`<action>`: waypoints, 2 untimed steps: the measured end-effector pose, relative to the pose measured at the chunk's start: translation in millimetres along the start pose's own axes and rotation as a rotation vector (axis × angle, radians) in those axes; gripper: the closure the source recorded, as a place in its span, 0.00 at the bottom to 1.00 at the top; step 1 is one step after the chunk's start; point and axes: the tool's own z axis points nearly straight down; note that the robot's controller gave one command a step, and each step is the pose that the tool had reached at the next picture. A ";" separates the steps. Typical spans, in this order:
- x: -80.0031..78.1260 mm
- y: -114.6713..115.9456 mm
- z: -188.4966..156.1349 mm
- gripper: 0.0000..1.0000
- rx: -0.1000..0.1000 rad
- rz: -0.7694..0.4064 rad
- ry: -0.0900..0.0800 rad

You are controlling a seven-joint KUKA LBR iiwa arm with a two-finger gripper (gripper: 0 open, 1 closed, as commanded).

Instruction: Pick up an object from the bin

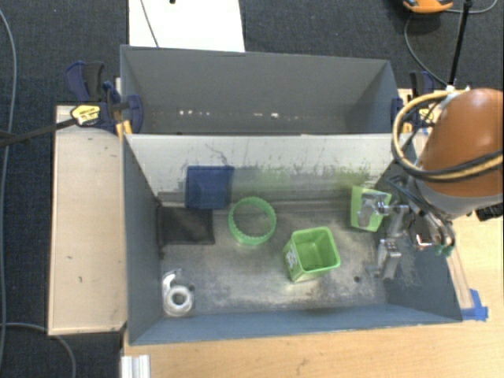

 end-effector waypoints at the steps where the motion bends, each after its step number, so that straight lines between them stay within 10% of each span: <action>1: -1.4 0.1 -4.4 0.00 0.001 -0.002 -0.008; 2: -10.1 12.0 18.0 0.00 0.003 -0.080 -0.013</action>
Offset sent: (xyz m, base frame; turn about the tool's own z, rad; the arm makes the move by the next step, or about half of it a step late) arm 0.0364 0.0638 -0.1189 -0.3832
